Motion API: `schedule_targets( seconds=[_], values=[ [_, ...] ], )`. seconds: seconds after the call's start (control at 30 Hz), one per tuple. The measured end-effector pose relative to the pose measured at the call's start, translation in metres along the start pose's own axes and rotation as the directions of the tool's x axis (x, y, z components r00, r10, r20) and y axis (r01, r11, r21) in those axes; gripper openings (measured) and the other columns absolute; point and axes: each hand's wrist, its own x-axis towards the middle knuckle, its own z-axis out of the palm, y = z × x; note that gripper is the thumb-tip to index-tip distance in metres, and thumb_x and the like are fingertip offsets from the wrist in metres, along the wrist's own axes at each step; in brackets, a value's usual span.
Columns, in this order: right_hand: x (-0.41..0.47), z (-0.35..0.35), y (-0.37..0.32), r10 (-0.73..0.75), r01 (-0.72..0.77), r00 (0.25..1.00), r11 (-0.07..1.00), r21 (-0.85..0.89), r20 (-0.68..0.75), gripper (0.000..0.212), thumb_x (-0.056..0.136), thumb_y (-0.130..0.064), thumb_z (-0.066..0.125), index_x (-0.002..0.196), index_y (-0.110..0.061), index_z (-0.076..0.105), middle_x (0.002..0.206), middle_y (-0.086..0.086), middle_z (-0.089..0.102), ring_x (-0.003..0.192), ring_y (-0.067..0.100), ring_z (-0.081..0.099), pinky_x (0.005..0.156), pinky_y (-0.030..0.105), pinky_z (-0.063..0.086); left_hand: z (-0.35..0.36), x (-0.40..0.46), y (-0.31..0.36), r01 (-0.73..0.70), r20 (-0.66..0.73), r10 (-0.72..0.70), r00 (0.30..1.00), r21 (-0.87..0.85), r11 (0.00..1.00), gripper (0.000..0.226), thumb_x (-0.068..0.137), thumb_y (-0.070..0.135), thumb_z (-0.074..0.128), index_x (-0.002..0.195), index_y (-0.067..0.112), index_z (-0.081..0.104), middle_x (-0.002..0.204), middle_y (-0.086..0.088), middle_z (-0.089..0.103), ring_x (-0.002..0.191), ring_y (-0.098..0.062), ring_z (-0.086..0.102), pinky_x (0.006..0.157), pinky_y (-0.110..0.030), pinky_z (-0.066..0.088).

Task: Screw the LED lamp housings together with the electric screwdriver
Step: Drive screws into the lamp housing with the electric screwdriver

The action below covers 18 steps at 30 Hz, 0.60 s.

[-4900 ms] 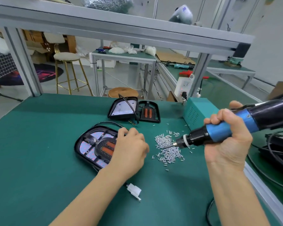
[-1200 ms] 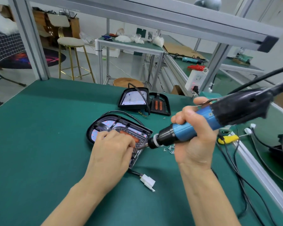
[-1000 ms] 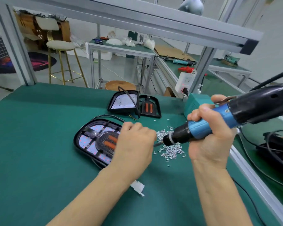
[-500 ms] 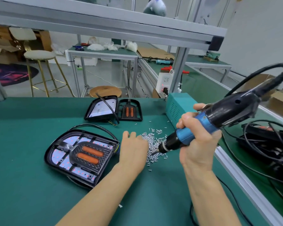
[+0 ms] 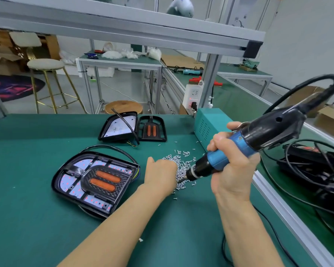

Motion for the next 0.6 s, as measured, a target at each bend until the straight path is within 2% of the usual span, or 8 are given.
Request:
schedule_targets(
  seconds=[0.1, 0.17, 0.23, 0.3, 0.37, 0.47, 0.53, 0.6],
  values=[
    [0.001, -0.001, -0.005, -0.012, 0.012, 1.0, 1.0, 0.021, -0.007, 0.028, 0.063, -0.001, 0.063, 0.084, -0.018, 0.057, 0.056, 0.0, 0.051, 0.052, 0.02, 0.048, 0.059, 0.026, 0.043, -0.004, -0.005, -0.006, 0.055, -0.068, -0.074, 0.995, -0.257, 0.965, 0.015, 0.081, 0.009, 0.049, 0.073, 0.018, 0.057, 0.088, -0.002, 0.067, 0.084, -0.026, 0.057, 0.077, -0.032, 0.035],
    [0.001, -0.001, -0.008, -0.019, 0.019, 1.0, 0.999, 0.035, -0.004, 0.027, 0.066, 0.001, 0.06, 0.087, -0.015, 0.055, 0.055, 0.0, 0.052, 0.051, 0.019, 0.049, 0.06, 0.026, 0.043, -0.01, -0.012, -0.014, 0.103, -0.101, -0.184, 0.978, -0.535, 0.839, 0.013, 0.078, 0.012, 0.056, 0.071, 0.018, 0.065, 0.077, 0.002, 0.068, 0.077, -0.022, 0.06, 0.07, -0.027, 0.045],
    [0.002, 0.0, -0.012, -0.003, 0.003, 1.0, 0.996, 0.084, -0.002, 0.026, 0.068, 0.002, 0.058, 0.088, -0.014, 0.054, 0.055, -0.001, 0.051, 0.05, 0.017, 0.049, 0.059, 0.026, 0.043, -0.017, -0.021, -0.024, 0.121, -0.063, -0.277, 0.959, -0.792, 0.598, 0.016, 0.076, 0.009, 0.064, 0.063, 0.019, 0.066, 0.064, 0.003, 0.066, 0.061, -0.014, 0.057, 0.059, -0.022, 0.044],
    [0.002, 0.003, -0.015, 0.024, -0.025, 1.0, 0.989, 0.145, 0.01, 0.025, 0.069, 0.001, 0.056, 0.089, -0.014, 0.053, 0.056, -0.002, 0.051, 0.05, 0.016, 0.049, 0.058, 0.025, 0.043, -0.027, -0.034, -0.032, 0.113, 0.013, -0.316, 0.949, -0.948, 0.298, 0.019, 0.074, 0.003, 0.069, 0.064, 0.019, 0.067, 0.059, 0.001, 0.063, 0.052, -0.009, 0.049, 0.051, -0.018, 0.037],
    [0.0, 0.008, -0.018, 0.052, -0.057, 0.998, 0.976, 0.21, 0.029, 0.025, 0.071, 0.001, 0.054, 0.09, -0.014, 0.053, 0.056, -0.003, 0.049, 0.049, 0.014, 0.049, 0.058, 0.025, 0.043, -0.035, -0.047, -0.041, 0.097, 0.07, -0.329, 0.942, -0.993, 0.064, 0.022, 0.075, -0.003, 0.069, 0.069, 0.018, 0.069, 0.061, -0.003, 0.064, 0.053, -0.009, 0.048, 0.053, -0.016, 0.038],
    [-0.005, 0.02, -0.022, 0.102, -0.118, 0.992, 0.94, 0.32, 0.069, 0.024, 0.072, 0.0, 0.051, 0.09, -0.016, 0.053, 0.058, -0.004, 0.047, 0.049, 0.011, 0.048, 0.059, 0.023, 0.043, -0.045, -0.065, -0.053, 0.088, 0.148, -0.307, 0.94, -0.976, -0.2, 0.019, 0.078, -0.005, 0.065, 0.079, 0.013, 0.071, 0.067, -0.005, 0.068, 0.057, -0.011, 0.056, 0.058, -0.018, 0.046],
    [-0.009, 0.029, -0.024, 0.114, -0.143, 0.989, 0.916, 0.374, 0.098, 0.023, 0.072, -0.001, 0.051, 0.09, -0.017, 0.053, 0.058, -0.005, 0.046, 0.049, 0.009, 0.047, 0.059, 0.022, 0.043, -0.051, -0.077, -0.063, 0.076, 0.18, -0.286, 0.941, -0.937, -0.341, 0.014, 0.072, -0.001, 0.068, 0.082, 0.009, 0.069, 0.068, -0.007, 0.069, 0.056, -0.011, 0.059, 0.055, -0.017, 0.05],
    [-0.013, 0.039, -0.027, 0.116, -0.156, 0.986, 0.899, 0.41, 0.12, 0.023, 0.073, -0.003, 0.05, 0.09, -0.017, 0.052, 0.058, -0.005, 0.046, 0.05, 0.009, 0.046, 0.059, 0.022, 0.043, -0.056, -0.088, -0.072, 0.064, 0.201, -0.274, 0.941, -0.896, -0.439, 0.021, 0.062, 0.006, 0.07, 0.083, 0.007, 0.066, 0.073, -0.011, 0.07, 0.056, -0.012, 0.061, 0.054, -0.019, 0.052]
  ],
)
